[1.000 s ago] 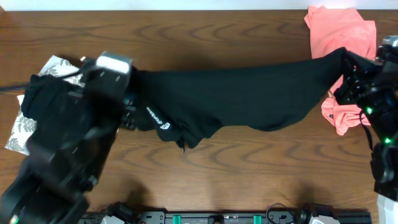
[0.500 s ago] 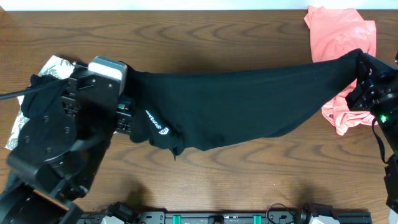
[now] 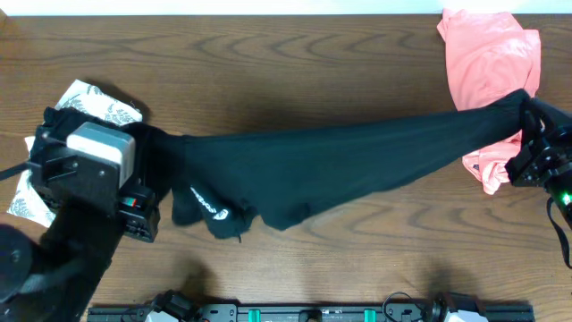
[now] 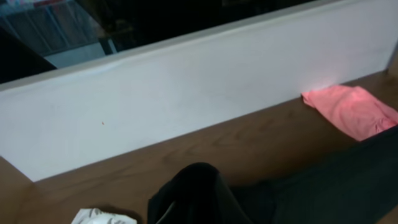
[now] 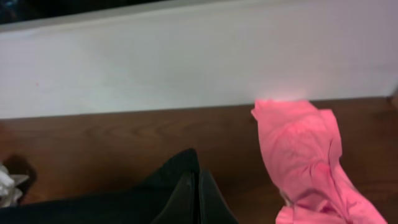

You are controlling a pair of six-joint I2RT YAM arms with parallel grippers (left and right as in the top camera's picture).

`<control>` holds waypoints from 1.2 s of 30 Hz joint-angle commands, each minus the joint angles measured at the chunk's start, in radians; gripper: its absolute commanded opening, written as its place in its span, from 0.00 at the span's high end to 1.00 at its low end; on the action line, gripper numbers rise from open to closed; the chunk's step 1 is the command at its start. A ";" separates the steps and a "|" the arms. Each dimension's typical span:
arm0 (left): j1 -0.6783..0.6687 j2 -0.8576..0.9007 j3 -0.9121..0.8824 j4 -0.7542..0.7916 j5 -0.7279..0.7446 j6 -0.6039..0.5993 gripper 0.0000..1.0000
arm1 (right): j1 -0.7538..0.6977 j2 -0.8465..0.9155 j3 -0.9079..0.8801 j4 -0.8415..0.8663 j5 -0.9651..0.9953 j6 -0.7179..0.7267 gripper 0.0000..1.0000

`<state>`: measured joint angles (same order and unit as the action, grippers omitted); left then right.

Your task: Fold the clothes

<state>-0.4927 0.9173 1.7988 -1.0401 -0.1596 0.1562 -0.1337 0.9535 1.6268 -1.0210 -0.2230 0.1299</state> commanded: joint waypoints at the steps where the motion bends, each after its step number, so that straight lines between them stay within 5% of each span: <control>1: 0.003 0.071 0.005 0.004 -0.017 0.005 0.93 | -0.007 0.060 0.012 -0.017 0.037 0.012 0.99; 9: 0.027 0.357 0.004 0.054 -0.122 0.029 0.93 | -0.007 0.298 0.011 -0.036 0.036 0.011 0.99; 19: 0.156 0.793 0.004 0.305 -0.118 0.022 0.92 | -0.003 0.673 0.011 0.097 0.034 -0.060 0.99; 25: 0.206 0.968 0.004 0.534 -0.118 0.045 0.71 | -0.003 0.862 0.011 0.271 0.032 -0.063 0.98; 27: 0.222 0.990 0.004 0.589 -0.119 0.080 0.59 | -0.003 0.909 0.011 0.340 0.032 -0.080 0.86; 31: 0.259 0.973 0.013 0.617 -0.172 0.094 0.41 | -0.005 0.944 0.011 0.383 0.036 -0.113 0.44; 36: 0.279 0.878 0.020 0.476 -0.145 0.048 0.40 | -0.003 0.921 0.011 0.341 0.010 -0.116 0.36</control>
<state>-0.2173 1.8839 1.7943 -0.5179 -0.3008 0.2329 -0.1337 1.9041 1.6279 -0.6621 -0.1898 0.0341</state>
